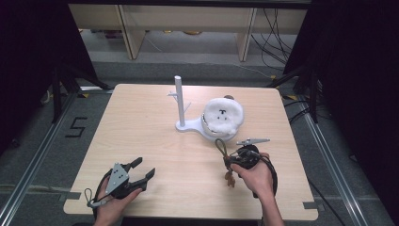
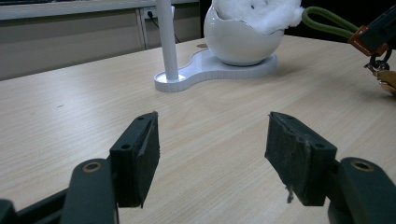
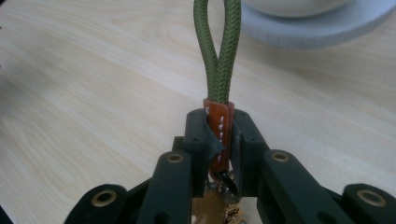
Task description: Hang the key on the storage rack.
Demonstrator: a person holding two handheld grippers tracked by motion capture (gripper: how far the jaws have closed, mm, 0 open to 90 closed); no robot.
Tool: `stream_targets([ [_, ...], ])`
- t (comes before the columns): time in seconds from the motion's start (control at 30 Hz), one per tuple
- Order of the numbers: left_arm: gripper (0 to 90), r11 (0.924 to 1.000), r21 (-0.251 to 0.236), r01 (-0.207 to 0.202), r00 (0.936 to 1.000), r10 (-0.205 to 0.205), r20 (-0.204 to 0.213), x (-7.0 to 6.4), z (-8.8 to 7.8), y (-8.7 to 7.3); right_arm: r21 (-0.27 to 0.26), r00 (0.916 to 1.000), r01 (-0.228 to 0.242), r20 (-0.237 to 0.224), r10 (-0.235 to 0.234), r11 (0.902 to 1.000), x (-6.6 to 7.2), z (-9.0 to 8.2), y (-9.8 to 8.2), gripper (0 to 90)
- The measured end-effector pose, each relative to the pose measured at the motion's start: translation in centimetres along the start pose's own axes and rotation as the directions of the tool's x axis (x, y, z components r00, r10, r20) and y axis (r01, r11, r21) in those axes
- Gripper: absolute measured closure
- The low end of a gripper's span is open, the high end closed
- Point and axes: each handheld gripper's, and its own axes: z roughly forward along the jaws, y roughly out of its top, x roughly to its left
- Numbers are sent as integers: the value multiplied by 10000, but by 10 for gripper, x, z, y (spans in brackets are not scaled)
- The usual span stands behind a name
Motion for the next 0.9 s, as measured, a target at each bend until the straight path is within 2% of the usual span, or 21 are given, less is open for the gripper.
stream_targets([
  [0.03, 343, 9999, -92, -62, 10000, 62, 56, 1, 1, 0, -134, 9999, 61, -82, -63, 9999, 0, 0, 0, 792],
  [0.07, 343, 10000, -78, -43, 10000, 43, 47, 1, 1, 0, -662, 9978, 547, -340, -570, 9963, -1, 2, 0, 792],
  [0.13, 345, 9999, -90, -47, 10000, 48, 53, 1, 1, 0, -787, 9970, 579, -473, -617, 9952, 0, 1, 1, 792],
  [0.17, 345, 9999, -91, -45, 10000, 45, 54, 1, 1, 0, -1108, 9950, 707, -628, -780, 9913, 1, 2, 1, 792],
  [0.2, 346, 9999, -111, -38, 10000, 38, 62, 1, 1, 0, -1234, 9957, 512, -700, -602, 9910, 4, 2, 0, 792],
  [0.23, 346, 9999, -133, 0, 10000, 1, 64, 1, 1, 0, -1554, 9912, 1076, -595, -1180, 9820, 2, 4, 1, 793],
  [0.27, 347, 10000, 29, 63, 10000, -63, -24, 1, -1, 0, -1544, 9919, 996, -626, -1103, 9830, 3, 3, 1, 792],
  [0.37, 350, 9998, 18, 181, 9998, -181, 3, 1, -1, 1, -2157, 9857, 1375, -661, -1550, 9667, 4, 4, 2, 792],
  [0.4, 351, 9997, 5, 248, 9997, -248, 24, 1, -1, 1, -2218, 9871, 1230, -734, -1424, 9673, 7, 4, 1, 792],
  [0.43, 352, 9990, -313, 317, 9992, -309, 240, 2, 1, 1, -2529, 9836, 1501, -597, -1702, 9558, 6, 6, 1, 792],
  [0.47, 355, 9989, -298, 355, 9991, -348, 237, 2, 0, 2, -2645, 9831, 1535, -564, -1742, 9521, 8, 7, 1, 792],
  [0.5, 368, 9968, -256, 760, 9970, -756, 153, 1, -3, 4, -2904, 9791, 1592, -758, -1885, 9436, 8, 9, 1, 792],
  [0.53, 368, 9965, -525, 643, 9976, -628, 303, 2, -1, 6, -2904, 9791, 1592, -758, -1885, 9436, 8, 9, 1, 792],
  [0.57, 379, 9957, -657, 658, 9973, -635, 364, 3, -2, 8, -3244, 9787, 1533, -807, -1888, 9334, 11, 10, 1, 792],
  [0.63, 386, 9917, -700, 1078, 9936, -1051, 415, 1, -4, 14, -3301, 9785, 1440, -930, -1840, 9329, 13, 10, 0, 792],
  [0.67, 395, 9910, -786, 1079, 9933, -1042, 496, 1, -3, 17, -3595, 9742, 1676, -823, -2102, 9180, 12, 11, 1, 792],
  [0.7, 402, 9915, -833, 998, 9938, -952, 573, 2, -2, 20, -3637, 9746, 1506, -1011, -1997, 9192, 14, 13, 1, 792],
  [0.73, 410, 9896, -1048, 983, 9929, -903, 779, 3, -1, 23, -3824, 9688, 1734, -996, -2270, 9076, 14, 14, 2, 792],
  [0.8, 425, 9891, -832, 1217, 9900, -1149, 822, 1, -1, 29, -4001, 9693, 1566, -1133, -2183, 9030, 17, 16, 1, 792],
  [0.83, 431, 9836, -988, 1510, 9844, -1404, 1063, 0, 1, 31, -4054, 9728, 1365, -1176, -1997, 9039, 21, 17, -1, 792],
  [0.9, 445, 9828, -751, 1689, 9804, -1597, 1156, -3, 2, 37, -4399, 9632, 1764, -1072, -2465, 8806, 21, 19, 0, 792],
])
